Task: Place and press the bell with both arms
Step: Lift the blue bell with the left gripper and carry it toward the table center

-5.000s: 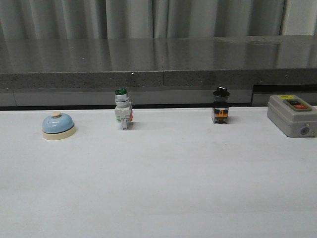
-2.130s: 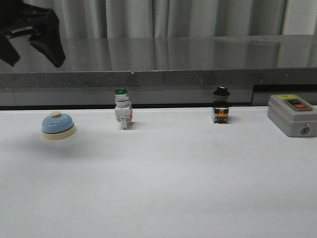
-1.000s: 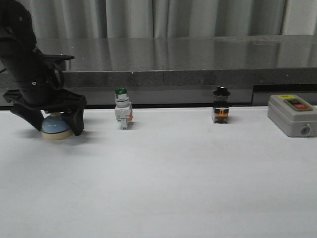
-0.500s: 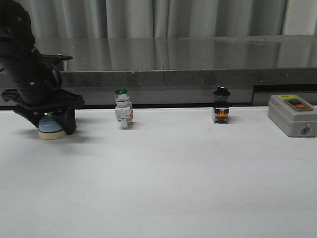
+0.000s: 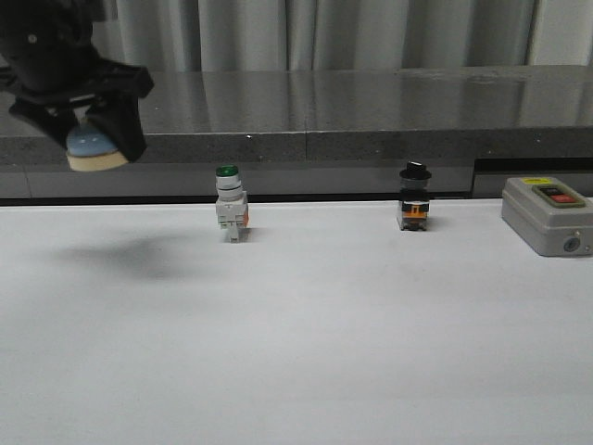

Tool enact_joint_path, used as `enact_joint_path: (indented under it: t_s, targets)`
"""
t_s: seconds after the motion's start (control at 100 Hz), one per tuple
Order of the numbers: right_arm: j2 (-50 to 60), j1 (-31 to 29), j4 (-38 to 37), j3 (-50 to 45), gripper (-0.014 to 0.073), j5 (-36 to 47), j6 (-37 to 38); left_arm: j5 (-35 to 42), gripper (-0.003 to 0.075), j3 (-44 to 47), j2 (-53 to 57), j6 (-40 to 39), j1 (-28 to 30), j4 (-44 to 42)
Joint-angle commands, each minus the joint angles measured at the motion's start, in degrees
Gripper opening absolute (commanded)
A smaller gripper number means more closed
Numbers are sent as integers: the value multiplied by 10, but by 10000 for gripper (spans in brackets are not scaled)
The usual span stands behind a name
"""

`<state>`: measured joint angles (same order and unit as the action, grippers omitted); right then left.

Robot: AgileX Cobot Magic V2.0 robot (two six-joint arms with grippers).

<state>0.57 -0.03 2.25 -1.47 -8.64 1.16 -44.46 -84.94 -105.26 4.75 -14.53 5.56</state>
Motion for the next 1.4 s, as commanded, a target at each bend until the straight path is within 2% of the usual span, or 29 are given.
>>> enact_joint_path:
  t_s: [0.0, 0.17, 0.34, 0.49, 0.77, 1.16, 1.26, 1.33, 1.39]
  targets:
    - [10, -4, -6, 8, -60, 49, -1, 4, 134, -13, 52, 5, -33, 13]
    - [10, -4, -6, 8, -60, 49, -1, 0, 134, -13, 56, 7, -111, 13]
    - [10, -4, -6, 8, -60, 49, -1, 38, 134, -13, 48, 7, -192, 13]
    - [10, -4, -6, 8, -60, 49, -1, 48, 134, -13, 9, 7, -237, 13]
    - [10, -4, -6, 8, -60, 49, -1, 89, 134, -13, -66, 7, -268, 15]
    - [10, -4, -6, 8, -60, 49, -1, 97, 145, -13, -116, 7, -271, 27]
    - [10, -4, -6, 8, -60, 49, -1, 93, 213, -13, -123, 7, -271, 32]
    - [10, -4, -6, 8, -60, 49, -1, 92, 315, -13, -123, 7, -271, 36]
    - [10, -4, -6, 8, -60, 49, -1, 92, 435, -15, -123, 7, -271, 37]
